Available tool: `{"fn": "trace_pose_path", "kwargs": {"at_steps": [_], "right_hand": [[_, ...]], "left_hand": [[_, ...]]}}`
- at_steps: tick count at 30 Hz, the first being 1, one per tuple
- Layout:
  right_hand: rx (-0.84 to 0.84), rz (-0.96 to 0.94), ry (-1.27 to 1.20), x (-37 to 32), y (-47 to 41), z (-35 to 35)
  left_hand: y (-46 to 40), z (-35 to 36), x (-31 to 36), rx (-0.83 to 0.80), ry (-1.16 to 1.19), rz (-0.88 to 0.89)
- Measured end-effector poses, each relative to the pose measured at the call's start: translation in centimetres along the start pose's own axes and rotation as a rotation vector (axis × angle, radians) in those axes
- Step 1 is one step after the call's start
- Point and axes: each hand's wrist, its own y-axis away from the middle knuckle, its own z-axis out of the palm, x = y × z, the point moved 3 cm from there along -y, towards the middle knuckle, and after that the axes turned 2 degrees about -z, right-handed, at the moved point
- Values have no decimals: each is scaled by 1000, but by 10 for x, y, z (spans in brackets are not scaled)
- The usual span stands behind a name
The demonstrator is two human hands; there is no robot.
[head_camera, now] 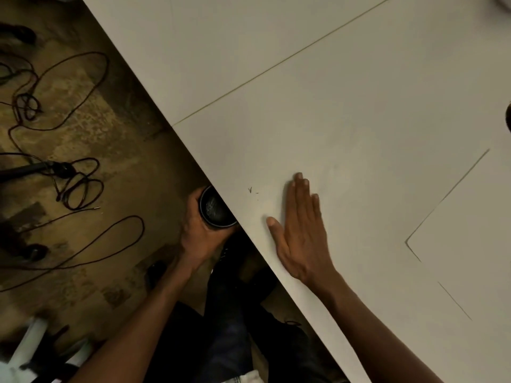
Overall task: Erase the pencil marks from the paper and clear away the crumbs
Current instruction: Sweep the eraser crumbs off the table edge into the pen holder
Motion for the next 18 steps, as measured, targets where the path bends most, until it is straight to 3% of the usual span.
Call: {"fn": "trace_pose_path", "kwargs": {"at_steps": [3, 8, 10, 13, 18], "right_hand": [[-15, -55, 172, -2, -3, 6], [-90, -251, 190, -45, -24, 21], [-118, -326, 86, -58, -24, 23], [-108, -236, -123, -50, -21, 11], [-77, -202, 179, -13, -8, 9]], "left_hand": [[-4, -4, -4, 19, -7, 14], [-4, -10, -5, 3, 17, 40], [-2, -12, -7, 10, -5, 62], [-3, -13, -6, 38, -45, 70], [-1, -12, -9, 54, -69, 86]]}}
